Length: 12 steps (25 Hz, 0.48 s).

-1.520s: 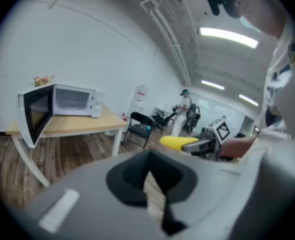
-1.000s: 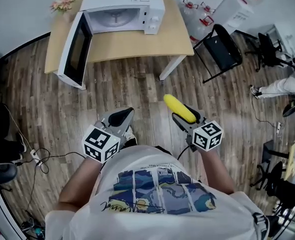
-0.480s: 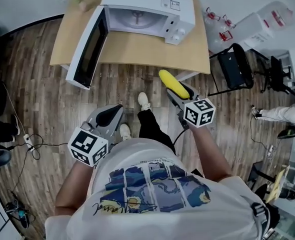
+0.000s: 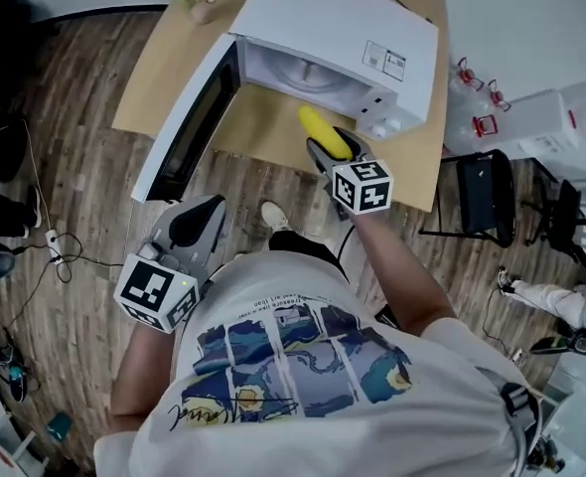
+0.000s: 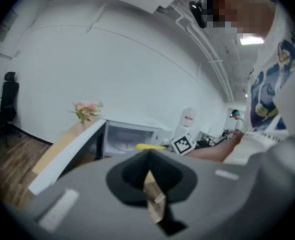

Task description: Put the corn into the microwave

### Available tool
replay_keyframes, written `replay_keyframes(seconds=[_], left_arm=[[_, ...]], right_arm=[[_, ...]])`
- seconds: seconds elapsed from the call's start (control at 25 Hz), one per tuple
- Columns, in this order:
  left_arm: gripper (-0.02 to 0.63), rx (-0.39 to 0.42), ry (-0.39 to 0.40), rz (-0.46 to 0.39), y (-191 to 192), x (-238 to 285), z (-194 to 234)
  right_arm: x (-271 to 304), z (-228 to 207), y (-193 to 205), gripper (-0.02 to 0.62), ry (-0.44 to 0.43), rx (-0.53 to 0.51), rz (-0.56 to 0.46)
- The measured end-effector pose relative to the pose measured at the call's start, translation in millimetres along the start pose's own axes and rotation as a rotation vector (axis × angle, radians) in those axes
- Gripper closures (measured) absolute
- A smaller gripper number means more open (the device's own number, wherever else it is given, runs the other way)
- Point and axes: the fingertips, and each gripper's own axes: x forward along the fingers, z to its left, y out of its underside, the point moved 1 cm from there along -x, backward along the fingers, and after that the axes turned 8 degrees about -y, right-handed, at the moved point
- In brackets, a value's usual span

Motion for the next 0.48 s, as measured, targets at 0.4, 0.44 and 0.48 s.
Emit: replay_keyframes(seconds=[0.4,0.44,0.48], left_arm=[[0.597,-0.073,-0.23,-0.011,-18.6,19.7,40.0],[0.597,-0.079,-0.254,-0.013,-18.9,18.4,43.4],[0.597,-0.084,-0.277,-0.014,-19.1,16.8,46.3]], right_arm=[[112.2,-62.1,-24.2,0.342,0.028,-0.058,0.036],[121.2,-66.2,-25.8,0.342,0.034,-0.069,0.041],[129.8,-70.4,-27.5,0.342,0.041,-0.078,0.047]])
